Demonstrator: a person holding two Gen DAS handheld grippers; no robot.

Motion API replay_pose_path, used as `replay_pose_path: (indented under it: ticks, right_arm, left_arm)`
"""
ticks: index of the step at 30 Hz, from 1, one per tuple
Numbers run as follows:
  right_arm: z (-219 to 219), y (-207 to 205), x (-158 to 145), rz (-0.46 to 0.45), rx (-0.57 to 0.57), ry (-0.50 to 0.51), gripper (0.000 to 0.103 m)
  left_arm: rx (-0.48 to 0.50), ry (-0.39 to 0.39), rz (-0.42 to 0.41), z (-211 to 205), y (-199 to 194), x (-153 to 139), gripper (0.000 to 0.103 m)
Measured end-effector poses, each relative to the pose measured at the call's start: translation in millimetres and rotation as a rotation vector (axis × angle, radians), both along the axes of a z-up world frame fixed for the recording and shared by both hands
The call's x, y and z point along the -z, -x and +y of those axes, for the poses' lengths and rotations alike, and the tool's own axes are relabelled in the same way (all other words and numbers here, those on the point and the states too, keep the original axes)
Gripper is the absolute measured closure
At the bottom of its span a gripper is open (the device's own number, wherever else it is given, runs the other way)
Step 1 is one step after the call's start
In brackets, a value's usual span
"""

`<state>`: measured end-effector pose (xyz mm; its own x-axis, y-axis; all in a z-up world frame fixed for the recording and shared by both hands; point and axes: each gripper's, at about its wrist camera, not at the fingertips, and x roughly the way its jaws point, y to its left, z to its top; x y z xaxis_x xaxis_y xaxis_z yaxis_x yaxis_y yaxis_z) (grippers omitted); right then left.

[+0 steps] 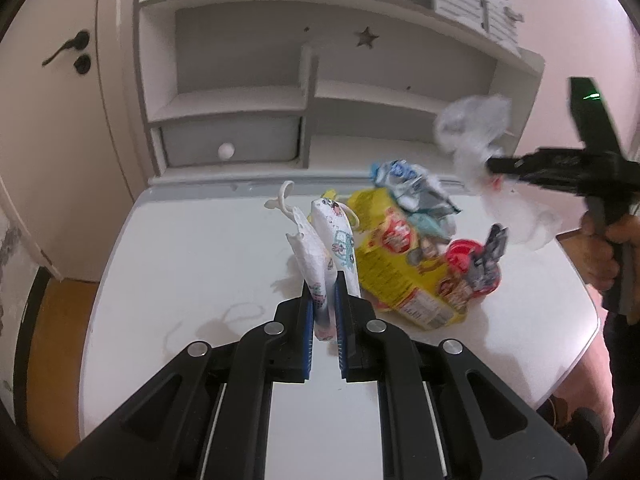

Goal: Collect trash
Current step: 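Carry both items to the black bin and open both tools to drop them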

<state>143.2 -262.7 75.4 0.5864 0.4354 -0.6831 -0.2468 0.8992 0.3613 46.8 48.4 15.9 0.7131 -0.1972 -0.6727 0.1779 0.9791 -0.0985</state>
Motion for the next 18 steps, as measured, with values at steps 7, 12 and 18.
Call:
replay_pose_path:
  ticks: [7,12,18]
  right_arm:
    - [-117.1,109.1,-32.9,-0.12,0.189,-0.041,0.07]
    - [-224.1,209.8,-16.3,-0.139,0.465,-0.026,0.07]
    - [-326.6,352.4,51.5,-0.047,0.856,0.024,0.07]
  left_arm:
    - [0.168,-0.011,-0.052,-83.3,14.7,-24.0,0.094]
    - [0.42,-0.007,-0.064,-187.1,39.9,-24.5,0.094]
    - [0.819,0.007,-0.045,-341.5,97.8,-1.5,0.094]
